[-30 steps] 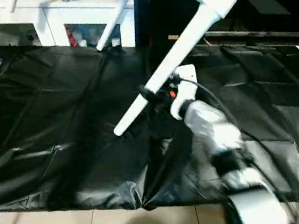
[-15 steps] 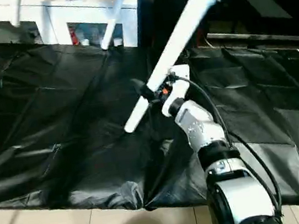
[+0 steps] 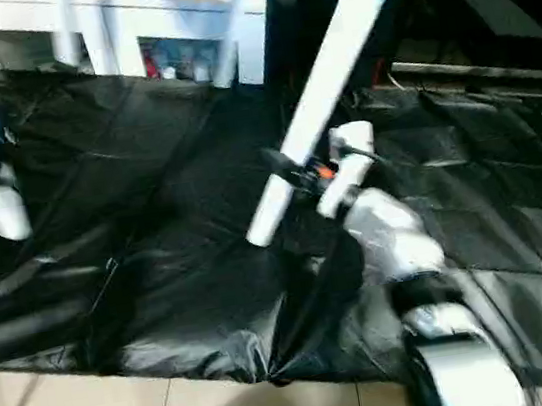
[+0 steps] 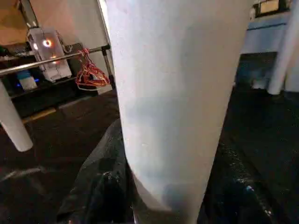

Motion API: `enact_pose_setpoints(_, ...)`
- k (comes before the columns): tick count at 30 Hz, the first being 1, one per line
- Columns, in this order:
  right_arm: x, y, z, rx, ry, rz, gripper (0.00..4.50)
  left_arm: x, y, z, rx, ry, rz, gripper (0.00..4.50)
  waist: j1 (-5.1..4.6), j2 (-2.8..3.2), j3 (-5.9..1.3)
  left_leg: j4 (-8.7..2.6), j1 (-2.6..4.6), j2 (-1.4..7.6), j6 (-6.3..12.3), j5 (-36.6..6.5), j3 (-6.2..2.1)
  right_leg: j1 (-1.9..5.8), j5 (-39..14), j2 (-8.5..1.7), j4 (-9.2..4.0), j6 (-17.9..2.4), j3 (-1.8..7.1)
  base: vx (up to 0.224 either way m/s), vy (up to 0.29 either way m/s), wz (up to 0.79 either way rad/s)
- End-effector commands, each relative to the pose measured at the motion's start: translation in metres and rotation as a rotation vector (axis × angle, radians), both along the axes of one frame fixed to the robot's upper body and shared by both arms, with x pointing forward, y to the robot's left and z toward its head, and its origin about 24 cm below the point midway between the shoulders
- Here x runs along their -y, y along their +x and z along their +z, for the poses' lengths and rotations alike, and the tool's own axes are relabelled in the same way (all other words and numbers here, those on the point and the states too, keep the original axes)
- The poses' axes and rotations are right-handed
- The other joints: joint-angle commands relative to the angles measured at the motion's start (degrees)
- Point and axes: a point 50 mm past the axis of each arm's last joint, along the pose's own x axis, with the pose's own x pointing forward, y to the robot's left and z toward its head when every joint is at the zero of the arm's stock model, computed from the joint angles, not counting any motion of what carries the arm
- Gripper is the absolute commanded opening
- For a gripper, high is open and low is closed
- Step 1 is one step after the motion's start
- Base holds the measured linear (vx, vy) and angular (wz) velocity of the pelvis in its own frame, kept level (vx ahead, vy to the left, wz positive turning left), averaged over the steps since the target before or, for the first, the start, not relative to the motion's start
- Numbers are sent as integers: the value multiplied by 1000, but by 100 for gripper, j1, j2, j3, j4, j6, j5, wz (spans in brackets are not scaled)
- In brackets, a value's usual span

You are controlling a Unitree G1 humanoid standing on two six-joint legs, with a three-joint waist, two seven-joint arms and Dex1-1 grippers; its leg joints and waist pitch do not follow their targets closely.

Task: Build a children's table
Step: Flip table

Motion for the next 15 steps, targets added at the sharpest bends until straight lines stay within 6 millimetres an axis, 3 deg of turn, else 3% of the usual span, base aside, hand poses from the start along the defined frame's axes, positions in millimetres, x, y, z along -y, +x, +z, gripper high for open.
enact_pose_setpoints(1, -11, -5, 10, 52, -20, 70, 156, 31, 7, -29, -140, 77, -149, 167, -89, 179, -344, -514, 191, -21, -290, -2063, 37, 151, -1254, -140, -445, -786, 58, 0, 0, 0)
enact_pose_setpoints(2, -5, -14, 9, 67, -46, 51, 156, 34, 7, -37, -158, 79, -162, 167, -82, 184, -339, -518, 204, -19, -297, -2165, 42, 134, -1372, -141, -464, -759, 59, 0, 0, 0)
enact_pose_setpoints(3, -3, -17, 8, 70, -56, 46, 153, 35, 7, -40, -164, 77, -167, 167, -93, 240, -329, -522, 227, -10, -325, -2307, 31, 110, -1369, -130, -483, -685, 69, 0, 0, 0)
enact_pose_setpoints(4, -3, -19, 8, 71, -62, 43, 153, 35, 6, -42, -167, 76, -169, 167, -88, 238, -335, -533, 216, -16, -326, -2319, 19, 133, -1400, -129, -494, -664, 65, 0, 0, 0)
enact_pose_setpoints(5, 0, -25, 6, 79, -91, 26, 153, 36, 6, -47, -178, 71, -173, 167, -87, 278, -337, -533, 228, -15, -346, -2386, 16, 115, -1440, -131, -489, -657, 65, 0, 0, 0)
enact_pose_setpoints(7, 4, -36, 4, 80, -119, -21, 152, 35, 4, -57, -201, 64, -174, 167, -99, 264, -311, -561, 242, -15, -356, -2499, 12, 114, -1542, -120, -538, -566, 70, 0, 0, 0)
enact_pose_setpoints(8, 6, -42, 2, 79, -146, -50, 152, 35, 2, -62, -215, 61, -174, 167, -111, 310, -306, -577, 246, -22, -372, -2632, 2, 118, -1665, -122, -542, -557, 66, 0, 0, 0)
enact_pose_setpoints(11, 10, -51, -1, 72, -188, -139, 151, 36, -1, -74, -249, 48, -178, 167, -146, 293, -299, -603, 271, -27, -418, -2953, -26, 114, -2161, -140, -617, -436, 64, 0, 0, 0)
enact_pose_setpoints(13, 12, -56, 0, 69, -202, -173, 151, 35, -4, -79, -260, 53, -178, 167, -181, 290, -282, -602, 306, -24, -420, -3218, -35, 57, -2440, -136, -678, -375, 61, 0, 0, 0)
enact_pose_setpoints(15, 11, -65, -1, 58, -222, -194, 150, 32, -8, -84, -272, 55, -169, 167, -205, 280, -274, -604, 315, -31, -389, -3324, -49, 52, -2573, -125, -699, -310, 61, 0, 0, 0)
